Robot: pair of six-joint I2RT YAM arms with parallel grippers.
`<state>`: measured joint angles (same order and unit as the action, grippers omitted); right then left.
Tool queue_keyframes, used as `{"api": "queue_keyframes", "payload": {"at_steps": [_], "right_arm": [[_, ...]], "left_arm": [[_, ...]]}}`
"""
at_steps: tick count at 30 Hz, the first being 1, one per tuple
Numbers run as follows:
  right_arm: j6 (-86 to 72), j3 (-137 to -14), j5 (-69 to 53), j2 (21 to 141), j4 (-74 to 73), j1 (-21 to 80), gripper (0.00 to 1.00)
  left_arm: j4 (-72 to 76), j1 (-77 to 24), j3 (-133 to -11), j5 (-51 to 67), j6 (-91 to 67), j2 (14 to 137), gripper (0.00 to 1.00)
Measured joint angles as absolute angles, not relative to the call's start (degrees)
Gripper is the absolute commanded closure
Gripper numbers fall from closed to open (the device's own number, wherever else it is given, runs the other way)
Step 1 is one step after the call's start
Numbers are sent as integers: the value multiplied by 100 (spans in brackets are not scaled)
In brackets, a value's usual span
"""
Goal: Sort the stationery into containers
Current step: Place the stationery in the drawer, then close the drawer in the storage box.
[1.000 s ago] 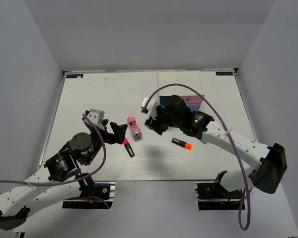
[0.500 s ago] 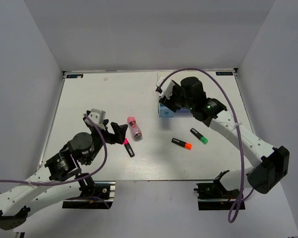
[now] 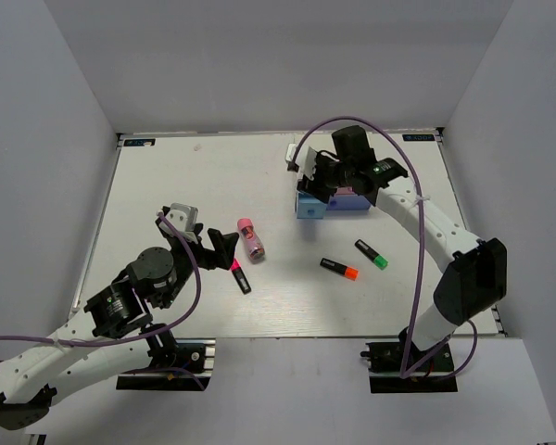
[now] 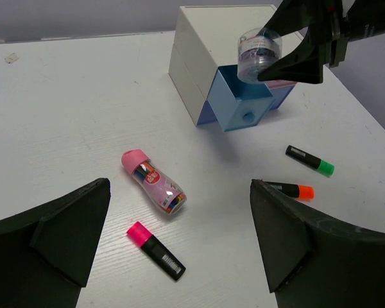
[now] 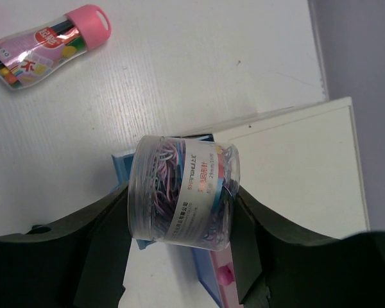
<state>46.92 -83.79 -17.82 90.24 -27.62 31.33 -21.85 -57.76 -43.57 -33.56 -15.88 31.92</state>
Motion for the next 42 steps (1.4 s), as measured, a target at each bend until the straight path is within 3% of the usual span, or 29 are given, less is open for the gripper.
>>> {"api": "queue_keyframes", "payload": {"at_steps": [9, 17, 23, 25, 28, 29, 30, 31, 32, 34, 35, 36, 37, 38, 39, 40, 41, 42], "right_arm": [[4921, -8630, -2217, 9336, -3124, 2864, 44], [5140, -8868, -2453, 9511, -3627, 2768, 19], [5157, -8914, -2484, 9553, -3721, 2727, 15], [5135, -8914, -2493, 9553, -3717, 2714, 21], [5065, -8895, -2598, 9511, -3642, 2700, 53], [5041, -8847, -2655, 9448, -3579, 2700, 78], [5033, -8781, -2735, 9365, -3529, 2696, 89], [5037, -8696, -2821, 9240, -3503, 2694, 100], [5033, -8586, -2908, 9087, -3472, 2692, 100], [5096, -8414, -3079, 8764, -3463, 2687, 100], [5218, -8366, -3162, 8654, -3479, 2687, 100], [5367, -8344, -3232, 8576, -3557, 2687, 100], [5559, -8346, -3297, 8558, -3677, 2687, 100], [5765, -8348, -3347, 8584, -3833, 2687, 100], [5942, -8353, -3378, 8659, -4012, 2698, 100], [6080, -8366, -3389, 8768, -4193, 2703, 100], [6198, -8383, -3389, 8910, -4355, 2707, 100], [6287, -8388, -3380, 9087, -4499, 2707, 100]], "left_arm": [[-2185, -5776, -4357, -3356, -1588, 3192, 0], [-2185, -5776, -4357, -3332, -1588, 3192, 0], [-2185, -5776, -4357, -3312, -1588, 3192, 0], [-2185, -5776, -4357, -3310, -1588, 3192, 0], [-2185, -5776, -4357, -3301, -1588, 3192, 0], [-2185, -5776, -4357, -3299, -1586, 3194, 0], [-2185, -5776, -4357, -3288, -1570, 3197, 2], [-2180, -5776, -4357, -3280, -1566, 3203, 3], [-2180, -5776, -4357, -3271, -1555, 3214, 5], [-2180, -5776, -4357, -3245, -1551, 3236, 21], [-2176, -5776, -4357, -3221, -1546, 3258, 57], [-2161, -5776, -4357, -3197, -1575, 3288, 72], [-2143, -5776, -4357, -3177, -1562, 3332, 83], [-2139, -5776, -4357, -3148, -1551, 3387, 86], [-2134, -5776, -4357, -3122, -1533, 3452, 87], [-2137, -5776, -4357, -3105, -1507, 3507, 80], [-2143, -5776, -4357, -3087, -1487, 3573, 57], [-2147, -5776, -4357, -3076, -1455, 3634, 45]]}}
